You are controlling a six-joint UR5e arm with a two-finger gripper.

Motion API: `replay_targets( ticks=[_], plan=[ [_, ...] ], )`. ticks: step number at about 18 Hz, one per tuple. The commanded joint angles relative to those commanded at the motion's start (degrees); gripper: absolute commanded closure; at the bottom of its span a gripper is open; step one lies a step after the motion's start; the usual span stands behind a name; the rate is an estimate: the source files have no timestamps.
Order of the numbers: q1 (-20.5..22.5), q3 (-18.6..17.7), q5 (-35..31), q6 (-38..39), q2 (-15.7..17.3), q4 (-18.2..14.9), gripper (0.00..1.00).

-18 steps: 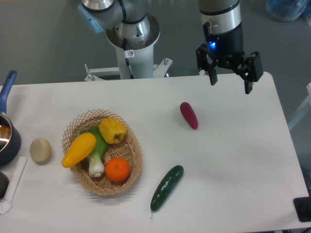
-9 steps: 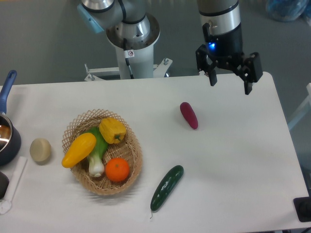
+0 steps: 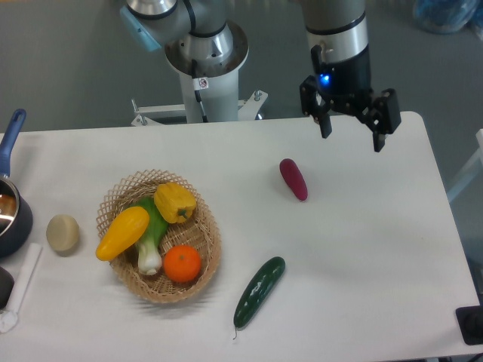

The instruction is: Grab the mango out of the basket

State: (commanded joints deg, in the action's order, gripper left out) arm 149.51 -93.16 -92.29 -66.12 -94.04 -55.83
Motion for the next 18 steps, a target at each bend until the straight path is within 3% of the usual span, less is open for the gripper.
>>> replay_targets(
  ticks=[4, 11, 18],
  plan=[
    [-2.64, 0.26, 0.09, 11.52, -1.67, 2.22, 0.00],
    [-8.00, 0.35, 2.20, 19.60, -4.48, 2.39, 0.00],
    [-15.99, 4.83, 1.94, 39.63, -7.65, 2.39, 0.00]
  ],
)
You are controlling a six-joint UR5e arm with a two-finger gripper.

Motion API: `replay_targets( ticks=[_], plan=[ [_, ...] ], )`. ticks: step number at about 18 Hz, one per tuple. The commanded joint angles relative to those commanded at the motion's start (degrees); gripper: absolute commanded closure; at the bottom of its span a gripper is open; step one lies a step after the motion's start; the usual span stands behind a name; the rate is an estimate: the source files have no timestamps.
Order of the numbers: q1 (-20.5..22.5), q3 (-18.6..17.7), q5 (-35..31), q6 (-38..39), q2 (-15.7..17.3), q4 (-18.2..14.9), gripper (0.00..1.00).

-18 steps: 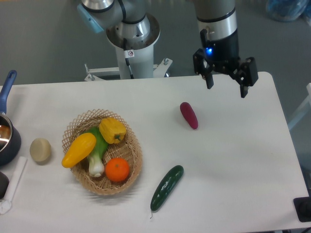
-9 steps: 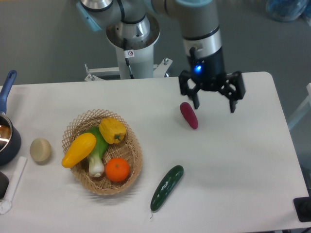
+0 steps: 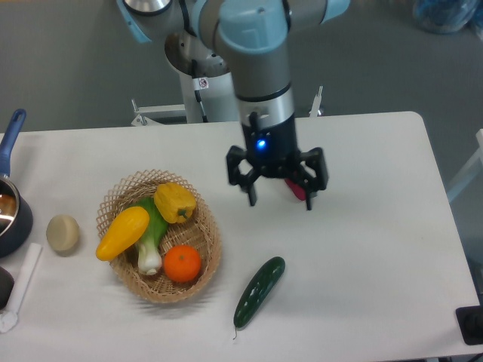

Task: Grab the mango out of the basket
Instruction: 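Swing the open gripper over the wicker basket toward the yellow squash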

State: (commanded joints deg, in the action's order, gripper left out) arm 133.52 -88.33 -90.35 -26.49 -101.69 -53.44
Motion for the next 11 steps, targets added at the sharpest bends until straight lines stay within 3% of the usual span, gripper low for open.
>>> replay_targets(
  ticks=[7, 11],
  plan=[
    [-7.57, -1.05, -0.70, 0.56, -0.27, -0.79, 0.00],
    [-11.61, -5.44, -0.62, 0.21, -0.09, -0.88, 0.00]
  ],
)
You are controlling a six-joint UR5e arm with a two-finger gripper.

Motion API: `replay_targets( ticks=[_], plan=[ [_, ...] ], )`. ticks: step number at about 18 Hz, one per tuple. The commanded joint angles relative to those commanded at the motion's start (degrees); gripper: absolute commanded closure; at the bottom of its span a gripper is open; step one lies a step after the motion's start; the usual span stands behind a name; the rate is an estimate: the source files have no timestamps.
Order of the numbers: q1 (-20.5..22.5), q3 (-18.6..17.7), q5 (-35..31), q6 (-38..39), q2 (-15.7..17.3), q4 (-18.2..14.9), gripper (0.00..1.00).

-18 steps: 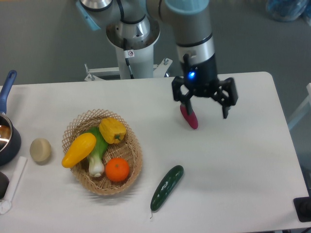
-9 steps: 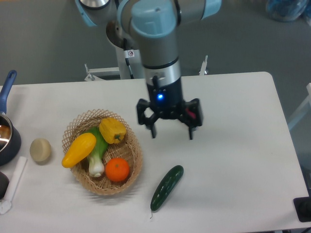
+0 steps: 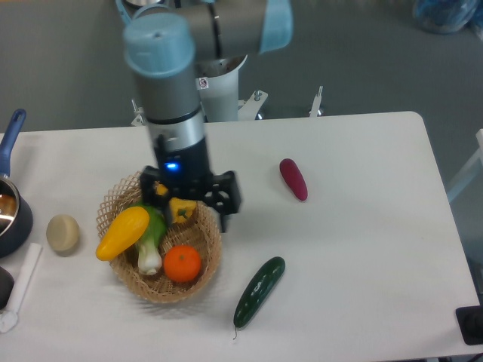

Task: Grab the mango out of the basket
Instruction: 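Swing the open gripper over the wicker basket toward the yellow squash, then lower the gripper onto the yellow squash and close on it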

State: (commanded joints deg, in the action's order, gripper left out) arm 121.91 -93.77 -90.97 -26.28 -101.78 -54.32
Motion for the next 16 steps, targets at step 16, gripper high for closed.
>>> replay_targets(
  ticks=[16],
  plan=[
    [-6.42, -5.81, 0.09, -9.05, -4.04, -0.17, 0.00]
  ],
)
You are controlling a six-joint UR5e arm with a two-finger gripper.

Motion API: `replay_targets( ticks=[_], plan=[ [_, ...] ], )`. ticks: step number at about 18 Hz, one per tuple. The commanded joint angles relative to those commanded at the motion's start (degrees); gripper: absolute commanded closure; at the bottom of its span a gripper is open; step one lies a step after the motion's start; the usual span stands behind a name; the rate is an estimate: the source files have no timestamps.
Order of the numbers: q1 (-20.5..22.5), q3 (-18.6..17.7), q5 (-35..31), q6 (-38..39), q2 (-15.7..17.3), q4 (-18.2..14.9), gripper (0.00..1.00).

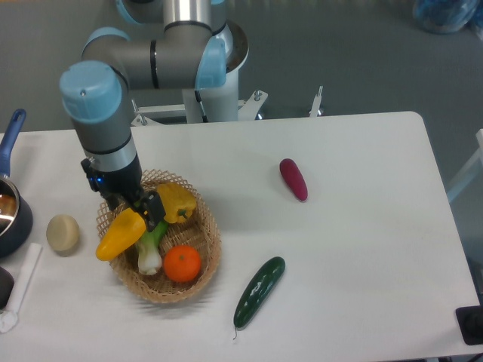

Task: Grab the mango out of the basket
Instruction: 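Lower the gripper onto the yellow squash and close on it, then lift the yellow squash out of the basket and carry it away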

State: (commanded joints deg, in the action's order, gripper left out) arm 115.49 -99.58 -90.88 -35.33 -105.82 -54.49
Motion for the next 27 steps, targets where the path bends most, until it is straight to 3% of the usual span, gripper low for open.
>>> replay_targets(
  ticks=[21, 22, 25, 27],
  plan=[
    [-2.29, -1.67, -0.18, 0.53, -3.69, 0.44, 0.01],
    [-2.29, -1.67, -0.26, 0.53, -3.69, 0.35, 0.06],
    [-2.20, -1.76, -0.26, 0.53, -3.69, 0.35, 0.41],
    [-2.20, -1.67, -0.26, 0.53, -3.61, 0.44, 0.57]
  ],
)
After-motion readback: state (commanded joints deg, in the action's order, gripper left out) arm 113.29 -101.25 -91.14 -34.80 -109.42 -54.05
